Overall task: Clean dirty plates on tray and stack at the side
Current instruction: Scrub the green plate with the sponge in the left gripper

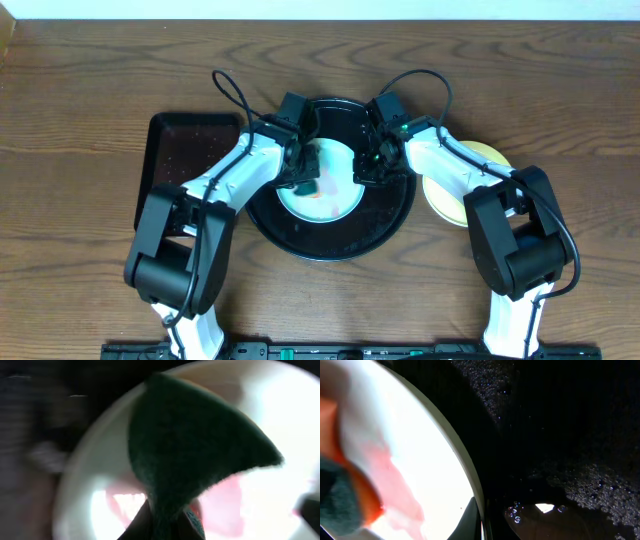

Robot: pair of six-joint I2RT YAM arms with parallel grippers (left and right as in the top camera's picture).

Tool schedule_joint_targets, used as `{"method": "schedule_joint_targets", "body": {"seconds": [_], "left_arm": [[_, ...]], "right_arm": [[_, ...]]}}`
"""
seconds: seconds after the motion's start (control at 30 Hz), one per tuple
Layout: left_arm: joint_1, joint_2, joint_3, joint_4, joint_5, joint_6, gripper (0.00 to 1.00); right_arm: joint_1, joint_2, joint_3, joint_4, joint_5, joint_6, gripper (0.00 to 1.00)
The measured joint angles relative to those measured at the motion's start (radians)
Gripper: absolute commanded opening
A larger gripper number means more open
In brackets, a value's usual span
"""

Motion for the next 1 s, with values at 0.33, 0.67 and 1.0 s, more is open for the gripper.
{"method": "schedule_joint_targets", "body": {"seconds": [0.33,0.67,1.0], "left_arm": [[0.010,-0.013,0.011,-0.151,0.011,0.008,0.07],[-0.024,-0.013,0.009,-0.100,0.102,0.010,0.08],[-0.039,-0.013,0.003,0.125,-0.010,0.013,0.07]], "right_arm": [[0.000,0.001,0.000,0.005,-0.002,0.000,0.01],[0.000,0.001,0.000,0.005,-0.002,0.000,0.01],[0.000,0.001,0.000,0.005,-0.002,0.000,0.01]]}}
